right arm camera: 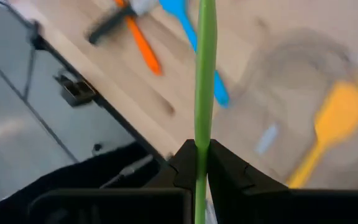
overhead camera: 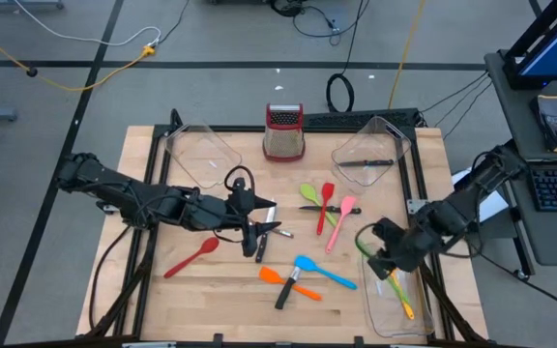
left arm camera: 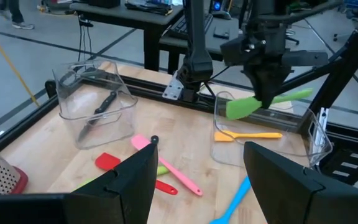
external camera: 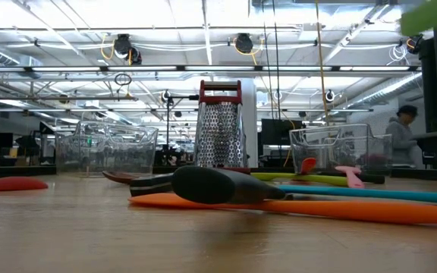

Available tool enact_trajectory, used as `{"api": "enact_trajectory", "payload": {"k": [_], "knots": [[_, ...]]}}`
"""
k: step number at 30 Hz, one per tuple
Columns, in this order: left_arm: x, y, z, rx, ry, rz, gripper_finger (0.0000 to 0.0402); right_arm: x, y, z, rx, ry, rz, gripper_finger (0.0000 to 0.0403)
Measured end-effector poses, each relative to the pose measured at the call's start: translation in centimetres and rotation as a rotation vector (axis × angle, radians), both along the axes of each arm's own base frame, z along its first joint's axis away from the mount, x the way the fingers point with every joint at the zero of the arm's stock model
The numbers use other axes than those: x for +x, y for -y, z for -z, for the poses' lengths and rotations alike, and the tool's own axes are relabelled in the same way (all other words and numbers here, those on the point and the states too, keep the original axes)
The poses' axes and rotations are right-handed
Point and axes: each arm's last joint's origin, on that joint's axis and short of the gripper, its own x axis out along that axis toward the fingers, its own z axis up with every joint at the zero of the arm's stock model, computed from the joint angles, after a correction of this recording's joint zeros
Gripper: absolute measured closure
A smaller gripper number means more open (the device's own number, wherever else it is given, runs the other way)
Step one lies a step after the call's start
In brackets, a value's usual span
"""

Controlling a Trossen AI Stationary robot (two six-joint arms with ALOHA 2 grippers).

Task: Pick & Place Kitchen Items
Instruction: Put the green spatula into the bottom transparent bin

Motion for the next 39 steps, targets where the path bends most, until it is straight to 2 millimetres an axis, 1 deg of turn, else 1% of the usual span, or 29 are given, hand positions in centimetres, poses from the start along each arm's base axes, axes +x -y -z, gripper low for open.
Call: {"api": "enact_trajectory", "payload": {"k": [3,8,13,19,26,32,35,39], "knots": [[0.0,0.2,0.0,0.009,0.0,0.007,0.0158,-1.2,-0.8,0.2,0.033,-0.092,0.037,0.0389],[-0.2,0.5,0.0,0.014,0.0,0.021,0.0158,-2.9,-1.6,0.6,0.038,-0.195,0.119,0.0389],[-0.2,0.7,0.0,0.017,0.001,0.028,0.0158,-3.9,-2.1,2.1,0.029,-0.263,0.183,0.0389],[-0.1,0.7,-0.3,0.019,0.023,0.031,0.0158,-4.0,-2.4,4.7,0.035,-0.282,0.216,0.0389],[-0.1,0.7,-0.3,0.02,0.025,0.032,0.0158,-4.2,-2.2,8.1,0.024,-0.294,0.228,0.0389],[-0.1,0.7,-0.3,0.017,0.025,0.031,0.0158,-4.1,-2.2,10.7,0.071,-0.266,0.222,0.0388],[-0.1,0.8,-0.3,0.016,0.029,0.031,0.0158,-4.3,-2.0,11.6,0.06,-0.276,0.229,0.0387],[-0.1,0.8,-0.4,0.012,0.039,0.031,0.0158,-4.5,-1.7,12.1,0.042,-0.284,0.229,0.0386]]}}
